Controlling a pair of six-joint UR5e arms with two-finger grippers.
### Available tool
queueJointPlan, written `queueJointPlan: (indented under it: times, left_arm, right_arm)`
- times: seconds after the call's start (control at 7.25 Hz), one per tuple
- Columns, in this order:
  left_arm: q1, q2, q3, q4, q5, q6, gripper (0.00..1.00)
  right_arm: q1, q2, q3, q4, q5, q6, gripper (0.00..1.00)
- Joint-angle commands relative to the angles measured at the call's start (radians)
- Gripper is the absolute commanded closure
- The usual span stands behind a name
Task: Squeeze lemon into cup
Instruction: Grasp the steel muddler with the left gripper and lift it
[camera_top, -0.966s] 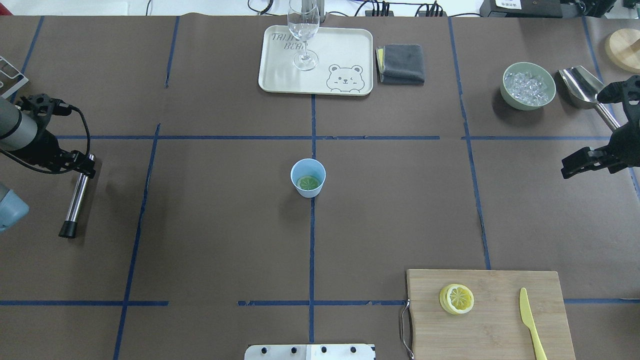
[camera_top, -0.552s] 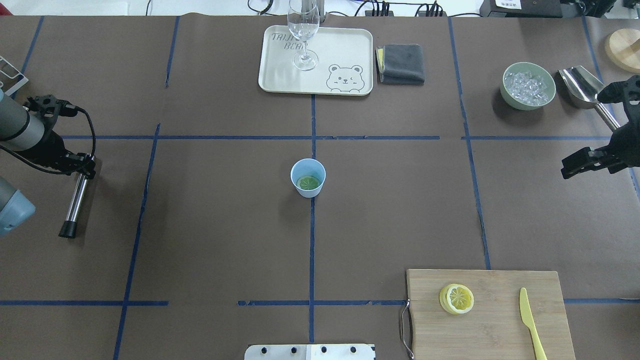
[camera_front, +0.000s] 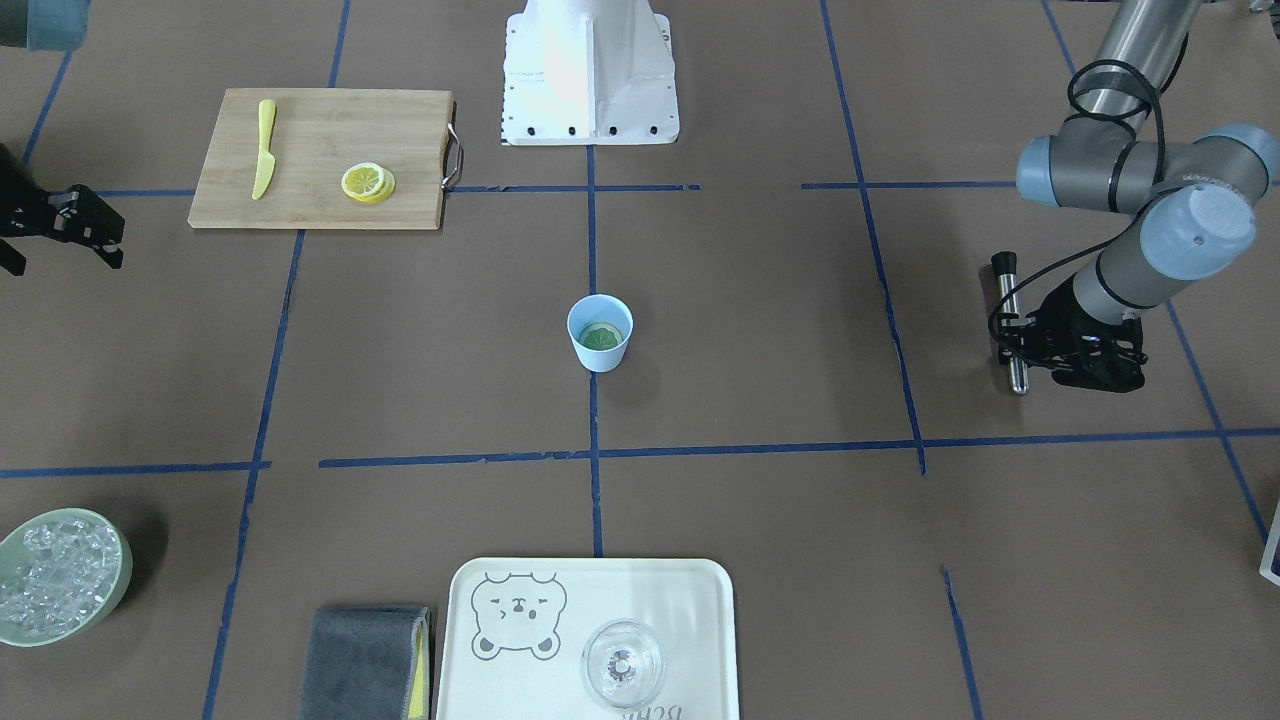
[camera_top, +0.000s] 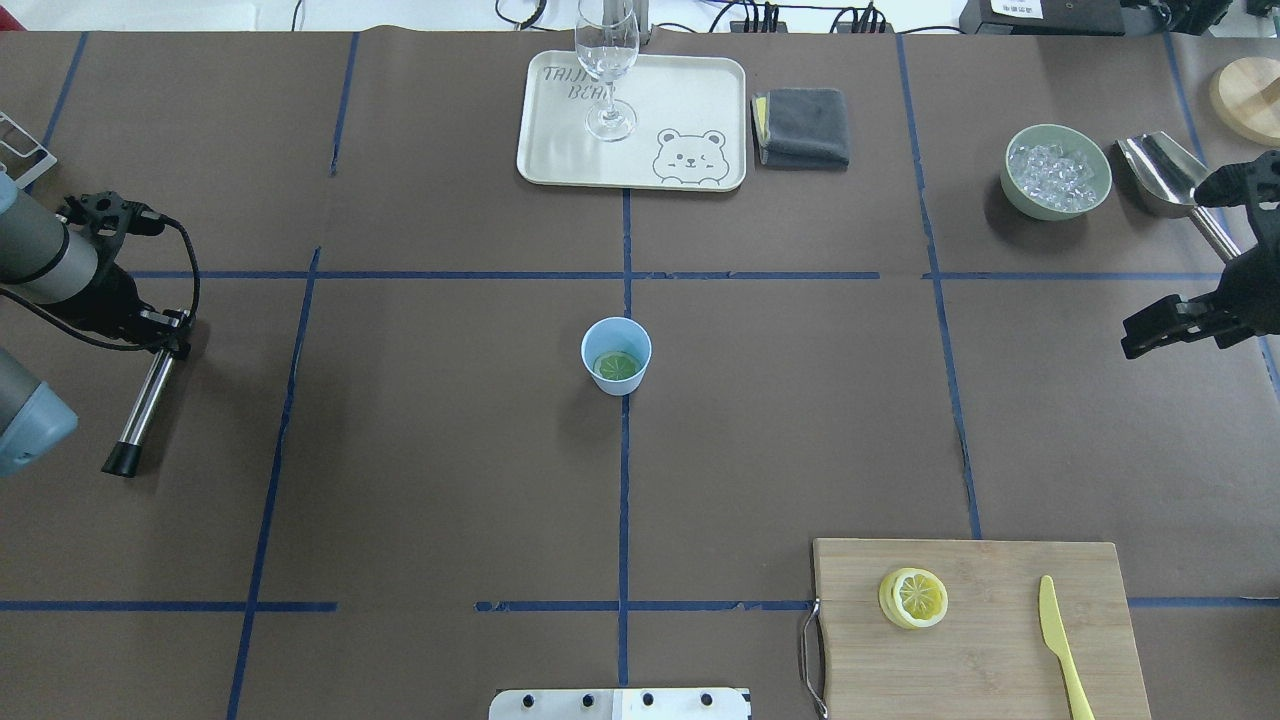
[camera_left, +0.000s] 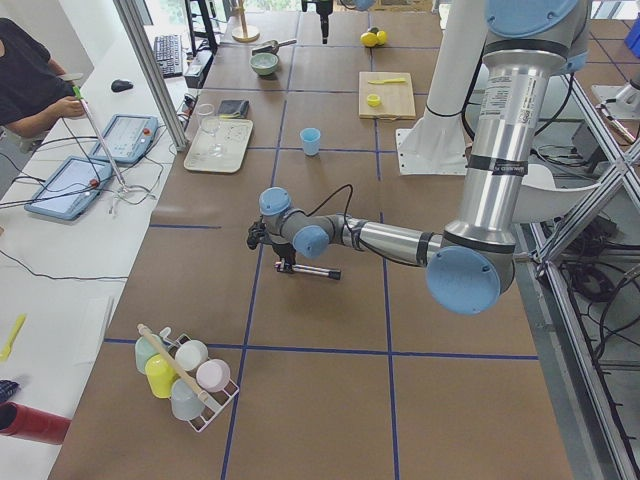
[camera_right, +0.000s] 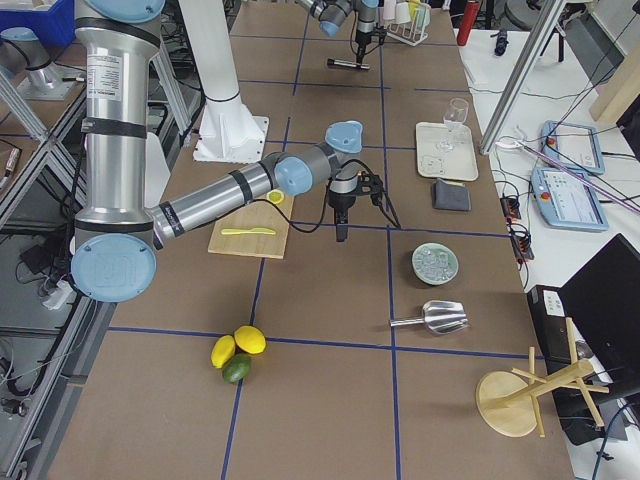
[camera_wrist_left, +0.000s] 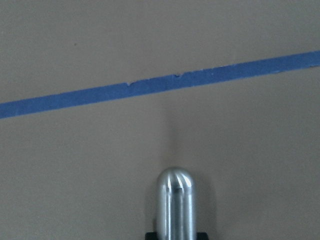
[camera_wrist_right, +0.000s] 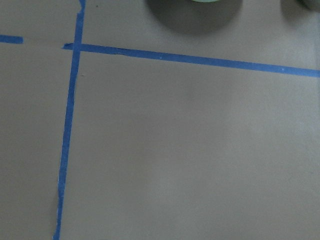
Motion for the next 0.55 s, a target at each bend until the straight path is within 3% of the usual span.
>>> queueJointPlan:
  times: [0.0, 0.28, 0.41]
  left_arm:
    - [-0.007, 0.028, -0.204, 0.011, -0.004, -0.001, 1.00]
    - [0.004, -0.045, -0.381, 0.126, -0.003, 0.000, 1.00]
    - [0.049, -0.103, -0.443, 0.123, 0.007, -0.013, 1.00]
  right_arm:
    - [0.006, 0.000, 0.007, 0.000, 0.018, 0.001, 0.00]
    - [0.009, -0.001, 0.006, 0.000, 0.018, 0.001, 0.00]
    - [0.009, -0.001, 0.006, 0.000, 0.018, 0.001, 0.00]
